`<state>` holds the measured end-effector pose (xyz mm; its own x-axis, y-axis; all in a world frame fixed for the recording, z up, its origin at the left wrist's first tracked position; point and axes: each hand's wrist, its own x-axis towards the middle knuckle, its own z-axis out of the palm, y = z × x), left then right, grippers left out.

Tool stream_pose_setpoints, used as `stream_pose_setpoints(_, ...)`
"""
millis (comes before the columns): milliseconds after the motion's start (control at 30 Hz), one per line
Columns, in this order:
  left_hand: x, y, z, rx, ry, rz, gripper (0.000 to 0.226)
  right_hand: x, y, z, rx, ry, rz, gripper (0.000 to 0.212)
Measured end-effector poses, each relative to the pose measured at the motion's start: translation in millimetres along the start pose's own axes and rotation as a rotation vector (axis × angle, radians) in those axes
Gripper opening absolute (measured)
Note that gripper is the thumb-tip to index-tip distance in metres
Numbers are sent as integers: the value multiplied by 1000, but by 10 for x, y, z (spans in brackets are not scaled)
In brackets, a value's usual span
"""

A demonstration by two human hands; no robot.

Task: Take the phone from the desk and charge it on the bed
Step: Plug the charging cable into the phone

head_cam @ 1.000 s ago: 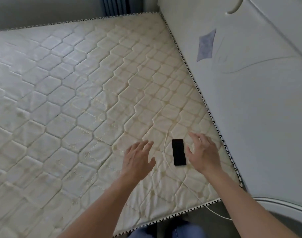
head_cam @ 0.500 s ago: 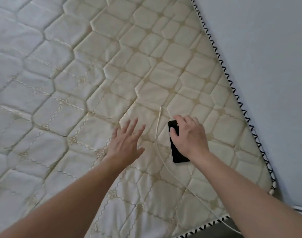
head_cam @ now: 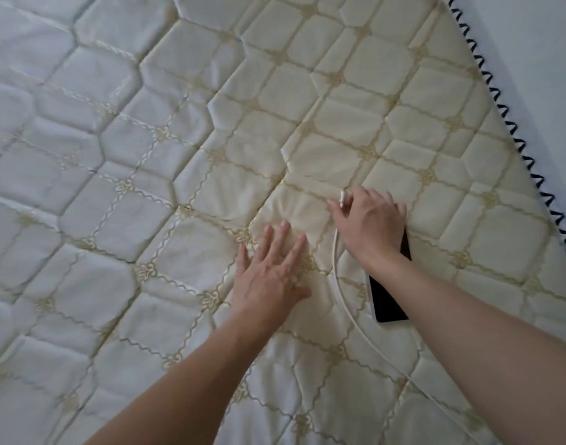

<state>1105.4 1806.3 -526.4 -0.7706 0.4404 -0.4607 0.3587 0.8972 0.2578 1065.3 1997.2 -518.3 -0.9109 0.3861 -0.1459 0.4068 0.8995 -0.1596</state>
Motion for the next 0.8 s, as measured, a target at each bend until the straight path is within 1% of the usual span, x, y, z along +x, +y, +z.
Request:
stream_pose_setpoints(133, -8, -1, -19, -8, -11, -5, 96, -3, -54, 28, 33, 5, 1, 33)
stream_pose_setpoints(267, -10, 7, -44, 5, -23, -14, 96, -90, -30, -104, 152, 19, 34, 25)
stream_pose_setpoints(333, -17, 28, -94, 7, -35, -24, 96, -199, 52, -185, 286, 1, 70, 20)
stream_pose_setpoints(433, -27, 78, -184, -3, -49, -38, 94, -421, 268, -346, 605, -84, 208, 15)
stream_pose_setpoints(467, -34, 86, -207, -9, -49, -47, 93, -505, 342, -378, 676, -115, 244, 15)
stream_pose_setpoints(567, -21, 219, -264, -7, -10, -60, 84, -778, 662, -464, 827, -201, 339, 24)
stream_pose_setpoints(633, 10, 329, -301, 11, 43, -62, 76, -943, 814, -484, 881, -248, 372, 26)
stream_pose_setpoints(700, 51, 568, -300, 46, 75, 14, 73, -1122, 1004, -483, 847, -269, 375, 27)
stream_pose_setpoints(800, 94, 968, -204, 97, 53, 238, 72, -1357, 1251, -415, 771, -284, 408, 31)
